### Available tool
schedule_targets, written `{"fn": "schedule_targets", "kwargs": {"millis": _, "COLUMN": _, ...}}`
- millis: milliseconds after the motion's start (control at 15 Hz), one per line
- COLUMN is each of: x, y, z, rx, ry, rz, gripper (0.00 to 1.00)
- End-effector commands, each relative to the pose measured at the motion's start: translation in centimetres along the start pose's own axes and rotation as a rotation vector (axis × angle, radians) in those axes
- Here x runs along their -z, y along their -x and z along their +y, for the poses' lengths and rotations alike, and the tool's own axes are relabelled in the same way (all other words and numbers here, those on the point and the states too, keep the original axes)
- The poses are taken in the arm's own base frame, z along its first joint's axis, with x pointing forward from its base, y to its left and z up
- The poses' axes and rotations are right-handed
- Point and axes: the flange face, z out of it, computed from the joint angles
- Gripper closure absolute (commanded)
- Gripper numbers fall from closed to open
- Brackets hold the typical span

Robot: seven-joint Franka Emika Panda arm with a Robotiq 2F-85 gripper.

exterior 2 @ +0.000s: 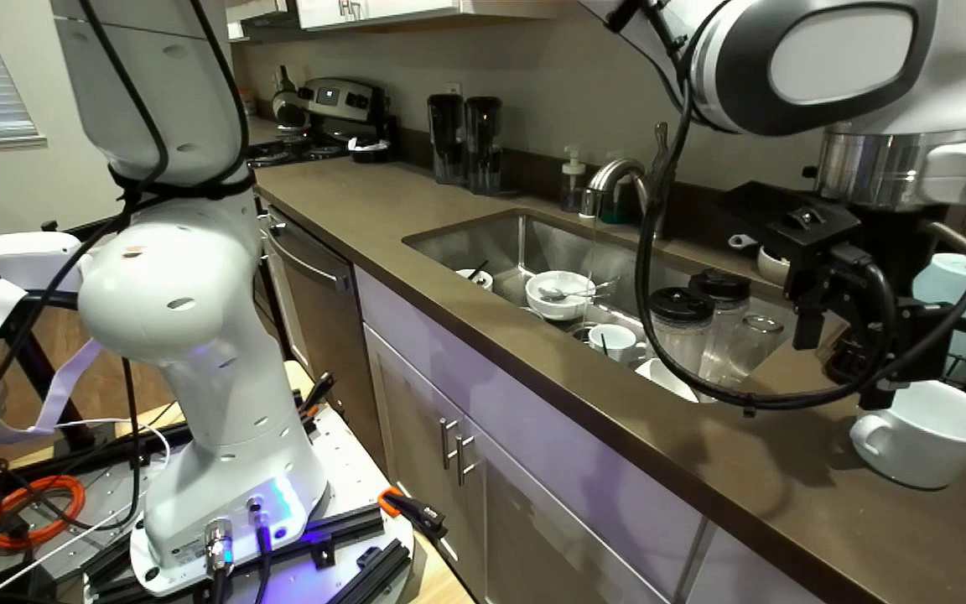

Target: Take the smaller mug on the counter, fill it with water and place it on the left side of the counter

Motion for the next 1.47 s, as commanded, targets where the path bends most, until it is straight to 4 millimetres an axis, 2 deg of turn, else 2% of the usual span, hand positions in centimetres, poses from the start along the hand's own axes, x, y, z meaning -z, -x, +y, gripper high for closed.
{"fn": "schedule_targets", "kwargs": {"millis": 0, "x": -1.9, "y": -0.8, "z": 0.6, "rx": 0.040, "ry": 0.023, "rz": 0.057, "gripper": 0.00}}
{"fn": "schedule_targets", "kwargs": {"millis": 467, "x": -4.2, "y": -1.0, "z": 3.0, "rx": 0.033, "ry": 0.031, "rz": 0.082, "gripper": 0.00}}
{"fn": "schedule_targets", "kwargs": {"millis": 533, "x": -4.3, "y": -1.0, "z": 3.2, "rx": 0.035, "ry": 0.027, "rz": 0.083, "gripper": 0.24}}
{"fn": "schedule_targets", "kwargs": {"millis": 600, "x": -4.4, "y": -1.0, "z": 3.4, "rx": 0.037, "ry": 0.023, "rz": 0.085, "gripper": 0.27}}
{"fn": "schedule_targets", "kwargs": {"millis": 667, "x": -4.6, "y": -0.8, "z": 3.0, "rx": 0.042, "ry": 0.022, "rz": 0.086, "gripper": 0.24}}
{"fn": "schedule_targets", "kwargs": {"millis": 733, "x": -4.7, "y": -0.8, "z": 3.0, "rx": 0.045, "ry": 0.023, "rz": 0.088, "gripper": 0.42}}
{"fn": "schedule_targets", "kwargs": {"millis": 800, "x": -4.8, "y": -0.8, "z": 3.0, "rx": 0.050, "ry": 0.024, "rz": 0.092, "gripper": 0.36}}
{"fn": "schedule_targets", "kwargs": {"millis": 867, "x": -4.8, "y": -0.9, "z": 2.9, "rx": 0.051, "ry": 0.022, "rz": 0.095, "gripper": 0.39}}
{"fn": "schedule_targets", "kwargs": {"millis": 933, "x": -4.8, "y": -0.9, "z": 2.7, "rx": 0.054, "ry": 0.020, "rz": 0.100, "gripper": 0.30}}
{"fn": "schedule_targets", "kwargs": {"millis": 1067, "x": -4.9, "y": -1.1, "z": 2.6, "rx": 0.060, "ry": 0.019, "rz": 0.107, "gripper": 0.22}}
{"fn": "schedule_targets", "kwargs": {"millis": 1267, "x": -5.0, "y": -1.3, "z": 2.5, "rx": 0.073, "ry": 0.013, "rz": 0.118, "gripper": 0.20}}
{"fn": "schedule_targets", "kwargs": {"millis": 1400, "x": -5.2, "y": -1.5, "z": 2.5, "rx": 0.077, "ry": 0.006, "rz": 0.124, "gripper": 0.25}}
